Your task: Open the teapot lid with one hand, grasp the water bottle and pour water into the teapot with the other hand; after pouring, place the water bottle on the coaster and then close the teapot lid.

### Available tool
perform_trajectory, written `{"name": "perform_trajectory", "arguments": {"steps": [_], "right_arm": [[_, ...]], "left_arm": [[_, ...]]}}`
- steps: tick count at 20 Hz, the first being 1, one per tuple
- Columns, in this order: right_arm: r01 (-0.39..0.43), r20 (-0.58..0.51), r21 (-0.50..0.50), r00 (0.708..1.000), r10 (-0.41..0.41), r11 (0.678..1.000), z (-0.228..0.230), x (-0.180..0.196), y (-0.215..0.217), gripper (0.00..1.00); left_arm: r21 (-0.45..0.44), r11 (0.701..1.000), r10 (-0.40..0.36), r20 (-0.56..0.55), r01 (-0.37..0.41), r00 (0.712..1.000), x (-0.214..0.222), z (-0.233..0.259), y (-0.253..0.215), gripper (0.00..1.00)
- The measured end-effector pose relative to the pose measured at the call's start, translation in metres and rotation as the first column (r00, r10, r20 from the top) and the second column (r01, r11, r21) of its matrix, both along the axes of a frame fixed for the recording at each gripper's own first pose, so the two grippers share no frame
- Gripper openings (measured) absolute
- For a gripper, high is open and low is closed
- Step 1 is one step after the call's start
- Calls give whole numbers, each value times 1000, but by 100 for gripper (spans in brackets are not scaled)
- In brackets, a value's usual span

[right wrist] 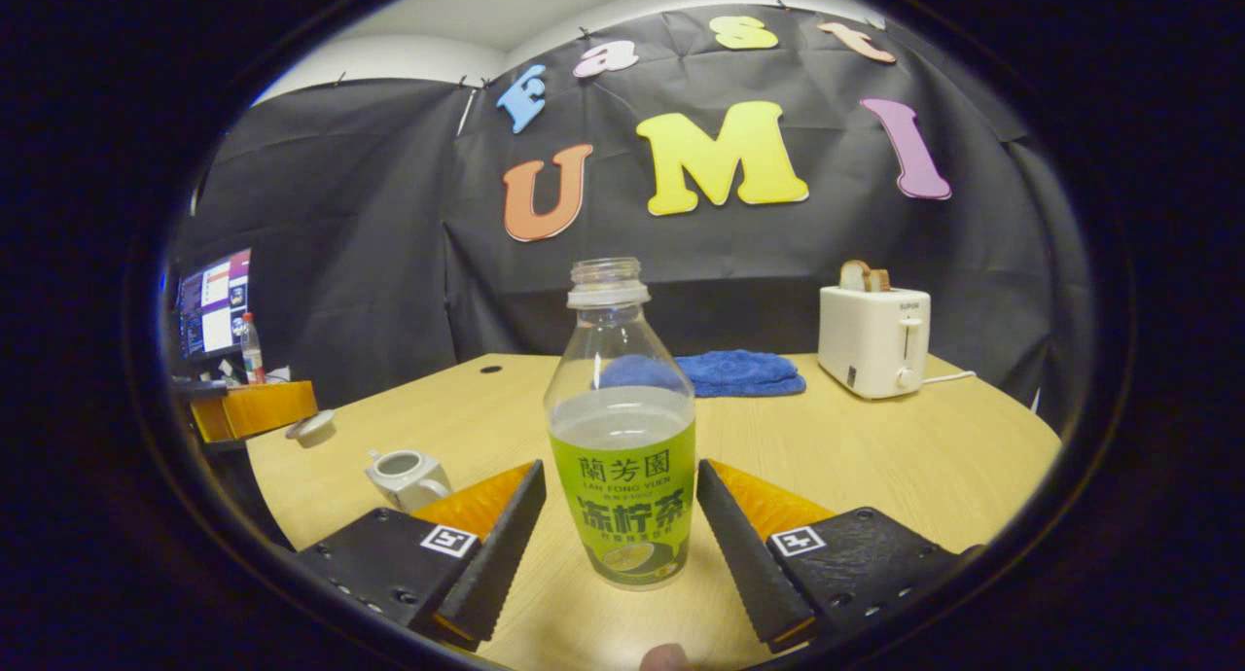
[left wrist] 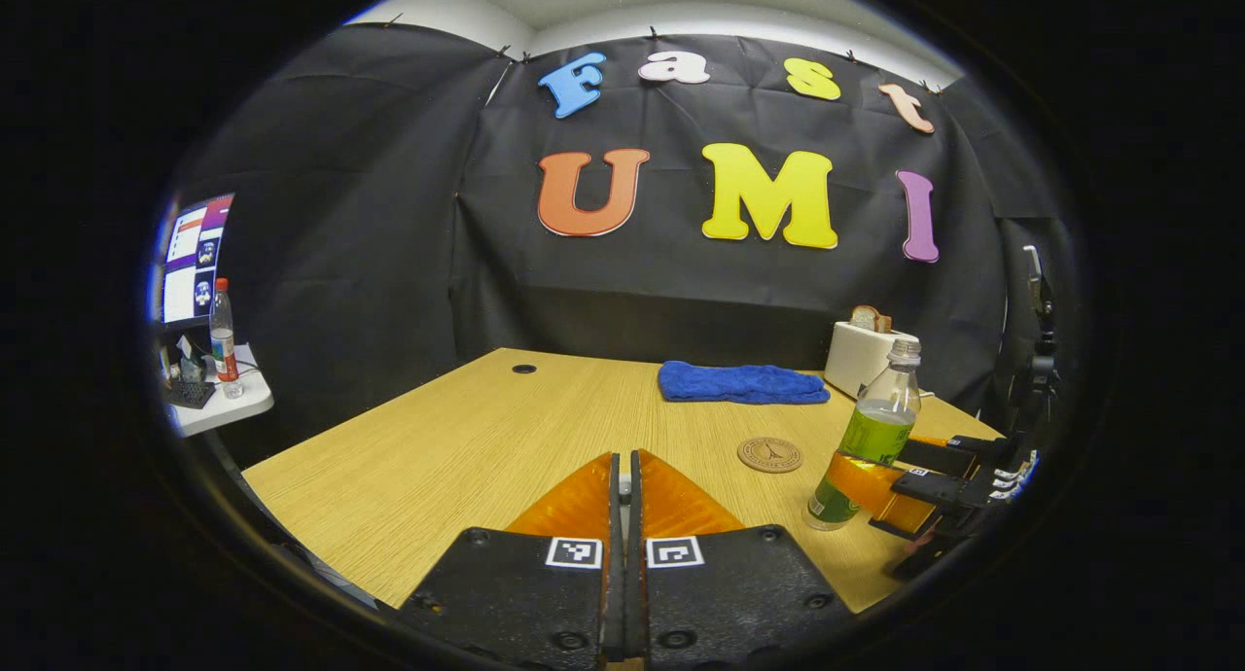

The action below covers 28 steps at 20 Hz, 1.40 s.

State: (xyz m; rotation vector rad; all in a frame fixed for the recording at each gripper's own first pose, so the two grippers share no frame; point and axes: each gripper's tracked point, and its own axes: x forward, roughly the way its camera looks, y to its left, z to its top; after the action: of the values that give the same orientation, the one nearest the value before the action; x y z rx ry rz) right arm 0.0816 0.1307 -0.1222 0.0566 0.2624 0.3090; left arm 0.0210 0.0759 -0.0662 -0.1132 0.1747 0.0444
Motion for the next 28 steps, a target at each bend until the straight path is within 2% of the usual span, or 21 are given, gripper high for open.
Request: {"name": "perform_trajectory", "arguments": {"steps": [3,7,11,14,17,21,23,25,28], "right_arm": [[0,7,-14,1000,0,1000,0,6,2,75],[-50,20,-109,998,53,993,9,3,6,71],[-109,50,-275,991,128,955,24,10,17,70],[-139,70,-520,976,204,843,25,22,24,71],[-156,79,-681,956,283,716,22,27,38,71],[-111,110,-831,928,356,545,27,35,48,71],[-69,126,-891,912,390,449,28,43,51,70],[-11,152,-935,890,430,353,33,46,56,71],[39,153,-971,860,486,237,34,54,66,71]], "left_arm": [[-2,1000,-8,11,8,1000,3,1,0,3],[-2,1000,-14,31,14,999,5,3,5,3],[-11,999,-32,29,32,999,7,1,9,2],[3,999,-41,36,41,999,5,2,15,3],[16,999,-42,50,41,998,4,6,24,2],[12,1000,-13,63,12,998,0,9,44,2],[-2,1000,3,60,-3,998,-1,7,54,3],[-7,1000,11,58,-11,998,-2,7,60,2],[-9,1000,13,60,-12,998,-3,7,67,2]]}}
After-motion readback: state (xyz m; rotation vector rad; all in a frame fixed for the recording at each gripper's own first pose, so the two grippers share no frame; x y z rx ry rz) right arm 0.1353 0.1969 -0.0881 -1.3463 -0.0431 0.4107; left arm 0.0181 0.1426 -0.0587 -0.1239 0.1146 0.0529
